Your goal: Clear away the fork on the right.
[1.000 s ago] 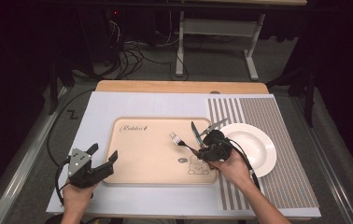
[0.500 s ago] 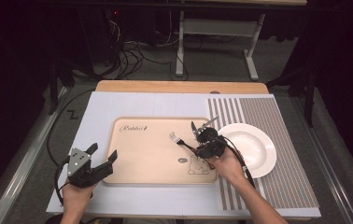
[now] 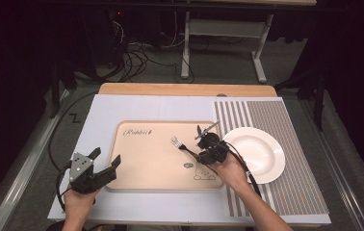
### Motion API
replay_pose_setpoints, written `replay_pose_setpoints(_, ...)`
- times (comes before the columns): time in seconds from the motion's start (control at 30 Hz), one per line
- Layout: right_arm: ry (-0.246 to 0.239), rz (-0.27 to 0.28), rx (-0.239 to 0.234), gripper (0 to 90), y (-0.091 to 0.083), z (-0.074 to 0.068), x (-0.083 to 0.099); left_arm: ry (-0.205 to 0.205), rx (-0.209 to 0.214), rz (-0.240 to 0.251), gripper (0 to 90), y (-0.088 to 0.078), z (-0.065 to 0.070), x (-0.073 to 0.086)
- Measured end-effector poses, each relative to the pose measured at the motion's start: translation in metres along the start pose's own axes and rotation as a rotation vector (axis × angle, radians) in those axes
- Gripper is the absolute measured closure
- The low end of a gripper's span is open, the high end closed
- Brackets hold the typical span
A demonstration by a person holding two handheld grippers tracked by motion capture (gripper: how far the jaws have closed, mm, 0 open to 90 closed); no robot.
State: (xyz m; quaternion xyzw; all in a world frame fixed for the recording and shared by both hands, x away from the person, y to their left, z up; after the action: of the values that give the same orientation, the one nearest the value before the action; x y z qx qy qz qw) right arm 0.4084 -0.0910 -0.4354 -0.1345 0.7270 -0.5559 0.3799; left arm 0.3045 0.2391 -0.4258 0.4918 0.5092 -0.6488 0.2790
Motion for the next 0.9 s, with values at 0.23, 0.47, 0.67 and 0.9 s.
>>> replay_pose_setpoints(0.23, 0.004, -0.008, -0.005, 77.9, 0.003, -0.004, 0.000, 0.000, 0.001, -0.001, 25.5, 0.000, 0.000, 0.000)
replay_pose_setpoints(0.47, 0.030, -0.029, -0.006, 77.8, 0.006, -0.008, 0.001, 0.001, 0.001, -0.002, 25.5, 0.000, 0.000, 0.000)
replay_pose_setpoints(0.67, -0.009, -0.024, -0.013, 77.7, 0.012, -0.007, 0.000, -0.001, 0.001, -0.001, 25.5, 0.000, 0.000, 0.000)
replay_pose_setpoints(0.9, -0.025, -0.021, -0.016, 77.6, 0.015, -0.006, 0.000, -0.003, 0.004, 0.003, 25.5, -0.001, -0.001, 0.000)
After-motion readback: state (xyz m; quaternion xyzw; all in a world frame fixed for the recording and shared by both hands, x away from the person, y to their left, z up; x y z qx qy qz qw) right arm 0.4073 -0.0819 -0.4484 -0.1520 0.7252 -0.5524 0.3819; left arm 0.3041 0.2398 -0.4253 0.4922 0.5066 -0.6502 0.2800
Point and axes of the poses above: each handheld gripper's, and its own axes: y roughly forward along the jaws, x roughly out of its underside, z roughly to its right, the point moved 4 cm from there along y, roughly forward along the jaws, and after that the axes turned 4 degrees about y, right-handed, at the moved point
